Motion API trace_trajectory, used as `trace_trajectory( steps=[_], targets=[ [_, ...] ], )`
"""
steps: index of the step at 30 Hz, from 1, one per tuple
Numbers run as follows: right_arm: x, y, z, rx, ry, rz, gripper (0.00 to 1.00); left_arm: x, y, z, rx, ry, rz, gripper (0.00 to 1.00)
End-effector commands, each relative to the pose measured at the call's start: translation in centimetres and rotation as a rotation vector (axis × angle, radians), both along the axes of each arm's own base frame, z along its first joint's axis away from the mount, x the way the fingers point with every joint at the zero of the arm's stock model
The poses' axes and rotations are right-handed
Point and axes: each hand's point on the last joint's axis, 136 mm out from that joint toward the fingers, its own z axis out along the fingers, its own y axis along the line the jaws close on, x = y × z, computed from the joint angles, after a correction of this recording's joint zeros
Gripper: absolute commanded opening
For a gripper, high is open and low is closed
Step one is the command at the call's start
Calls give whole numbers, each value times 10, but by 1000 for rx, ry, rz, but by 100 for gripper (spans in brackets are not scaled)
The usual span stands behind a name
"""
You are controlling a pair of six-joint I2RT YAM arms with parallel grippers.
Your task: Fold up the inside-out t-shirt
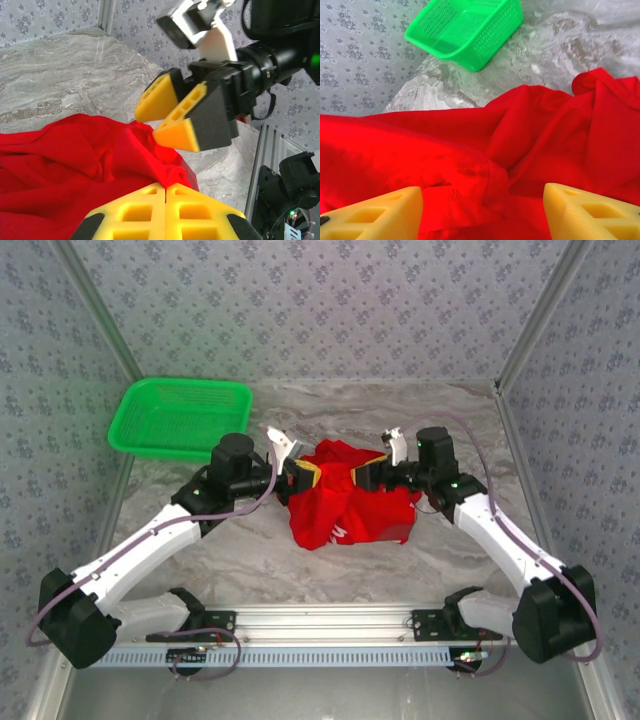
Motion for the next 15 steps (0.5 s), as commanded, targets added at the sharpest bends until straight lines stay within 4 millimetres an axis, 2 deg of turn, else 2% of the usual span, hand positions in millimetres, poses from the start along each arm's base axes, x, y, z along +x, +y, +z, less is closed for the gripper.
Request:
trace_trajectory(
  steps=[1,11,15],
  targets=[
    [-2,10,8,75,54,27,60,-6,1,10,-16,-44,-32,0],
    [-3,13,6,101,80,19,17,-4,2,8,-3,-52,-15,0],
    [-11,9,12,92,92,19,0,2,6,2,18,-53,26,0]
  ],
)
